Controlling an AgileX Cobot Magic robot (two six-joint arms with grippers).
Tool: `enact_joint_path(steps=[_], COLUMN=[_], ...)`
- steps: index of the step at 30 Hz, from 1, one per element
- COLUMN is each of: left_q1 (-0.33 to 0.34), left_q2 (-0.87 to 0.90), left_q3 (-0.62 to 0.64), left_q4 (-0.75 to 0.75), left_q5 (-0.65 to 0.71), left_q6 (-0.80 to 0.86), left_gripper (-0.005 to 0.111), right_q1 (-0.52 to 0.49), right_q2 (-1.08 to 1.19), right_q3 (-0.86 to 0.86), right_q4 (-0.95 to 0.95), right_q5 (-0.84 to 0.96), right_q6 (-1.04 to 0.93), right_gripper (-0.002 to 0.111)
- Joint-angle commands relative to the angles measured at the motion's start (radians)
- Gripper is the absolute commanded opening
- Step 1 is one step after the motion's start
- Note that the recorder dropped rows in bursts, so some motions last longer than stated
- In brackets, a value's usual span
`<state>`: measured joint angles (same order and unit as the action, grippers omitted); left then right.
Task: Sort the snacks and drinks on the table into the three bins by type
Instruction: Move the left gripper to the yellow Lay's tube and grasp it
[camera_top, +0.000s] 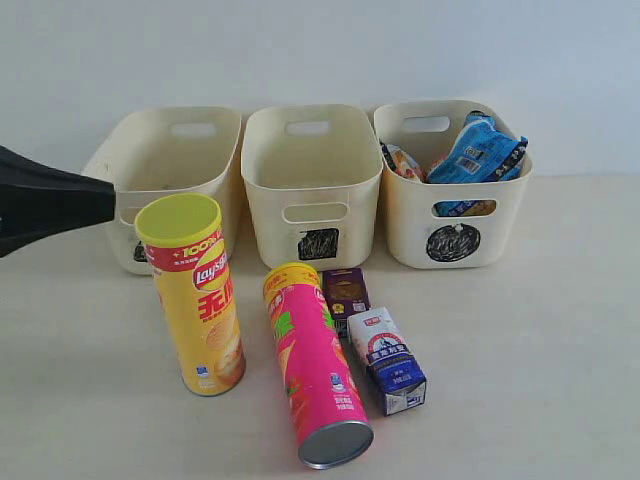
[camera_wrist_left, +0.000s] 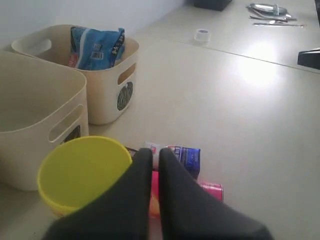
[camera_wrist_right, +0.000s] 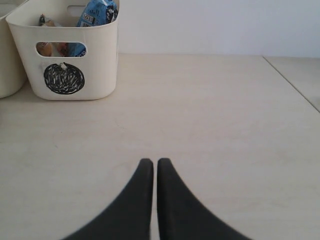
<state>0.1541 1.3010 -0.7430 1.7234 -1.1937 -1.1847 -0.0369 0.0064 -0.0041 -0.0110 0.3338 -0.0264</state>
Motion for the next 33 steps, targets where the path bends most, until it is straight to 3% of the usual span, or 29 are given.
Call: enact_joint_path(steps=[1, 4, 10, 12, 20, 26, 33], left_q1=[0.004, 0.004, 0.004, 0.004, 0.004, 0.004, 0.004], left_q2=[0.002, 0.002, 0.003, 0.014, 0.158, 0.316, 0.459], left_q3=[-0.008, -0.008, -0.008, -0.008, -0.008, -0.008, -0.008], left_q4=[0.021, 0.021, 0.021, 0.019, 0.019, -0.017, -0.180], left_q5=[-0.027, -0.027, 0.008, 0.021, -0.012, -0.027, -0.027], left_q6=[0.023, 0.084, 0.147, 0.114, 0.133, 0.357, 0.545], left_gripper=[0.006, 0.024, 0.094, 0.102, 0.102, 0.102, 0.102], right_q1=[-0.003, -0.003, -0.003, -0.003, -0.003, -0.003, -0.003], right_q2=[-0.006, -0.006, -0.006, -0.006, -0.006, -0.006, -0.006], right_q3=[0.004, 0.004, 0.004, 0.004, 0.004, 0.004, 0.004], right_q4=[0.001, 0.001, 0.001, 0.001, 0.001, 0.001, 0.001], right_q5=[-0.003, -0.003, -0.003, -0.003, -0.003, -0.003, -0.003], right_q6=[-0.001, -0.001, -0.001, -0.001, -0.001, -0.001, -0.001], right_gripper=[0.000, 0.000, 0.000, 0.000, 0.000, 0.000, 0.000])
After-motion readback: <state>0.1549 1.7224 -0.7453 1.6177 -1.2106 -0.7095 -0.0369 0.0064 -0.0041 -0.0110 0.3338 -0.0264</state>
